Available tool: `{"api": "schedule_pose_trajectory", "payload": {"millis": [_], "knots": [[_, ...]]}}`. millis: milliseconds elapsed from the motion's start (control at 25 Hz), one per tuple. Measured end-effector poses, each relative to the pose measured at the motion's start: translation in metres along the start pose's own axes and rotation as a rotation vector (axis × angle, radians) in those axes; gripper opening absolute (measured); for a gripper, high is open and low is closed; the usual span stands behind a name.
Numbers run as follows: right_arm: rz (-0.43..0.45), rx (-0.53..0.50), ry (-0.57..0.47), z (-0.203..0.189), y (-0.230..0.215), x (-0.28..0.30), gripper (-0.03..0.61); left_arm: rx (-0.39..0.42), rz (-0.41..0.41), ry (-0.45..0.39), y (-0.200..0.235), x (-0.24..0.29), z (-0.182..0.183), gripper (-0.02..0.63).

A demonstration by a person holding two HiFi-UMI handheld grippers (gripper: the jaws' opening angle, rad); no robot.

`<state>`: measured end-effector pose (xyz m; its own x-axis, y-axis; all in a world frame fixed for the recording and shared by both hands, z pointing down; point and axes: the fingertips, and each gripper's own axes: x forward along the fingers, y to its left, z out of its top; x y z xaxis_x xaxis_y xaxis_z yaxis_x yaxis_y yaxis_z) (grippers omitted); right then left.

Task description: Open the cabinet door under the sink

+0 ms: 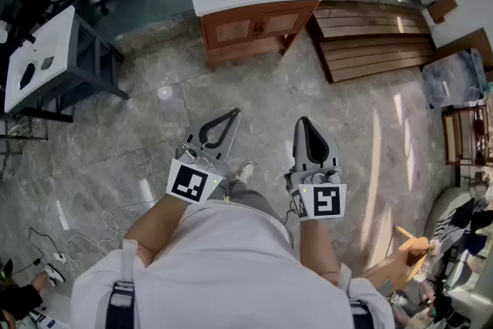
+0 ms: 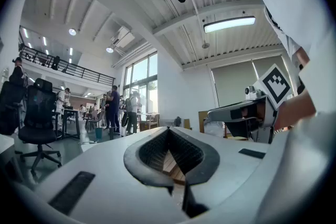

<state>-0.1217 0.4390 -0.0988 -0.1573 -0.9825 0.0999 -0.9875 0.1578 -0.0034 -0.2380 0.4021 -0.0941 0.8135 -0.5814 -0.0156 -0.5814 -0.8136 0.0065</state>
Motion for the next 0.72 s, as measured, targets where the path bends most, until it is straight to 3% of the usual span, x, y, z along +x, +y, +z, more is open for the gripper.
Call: {"api": "schedule_pose_trajectory", "payload": {"millis": [440, 720], "knots": [[0.034, 0.001, -0.004, 0.002, -0.006, 0.004, 0.032, 0.026, 0.02, -0.019, -0.004, 0.008, 0.006, 0.006], [0.042, 0.038, -0.015, -0.011, -0.041, 0.004, 0.034, 0.035, 0.078, 0.009, -0.003, 0.02, -0.003, 0.006]]}}
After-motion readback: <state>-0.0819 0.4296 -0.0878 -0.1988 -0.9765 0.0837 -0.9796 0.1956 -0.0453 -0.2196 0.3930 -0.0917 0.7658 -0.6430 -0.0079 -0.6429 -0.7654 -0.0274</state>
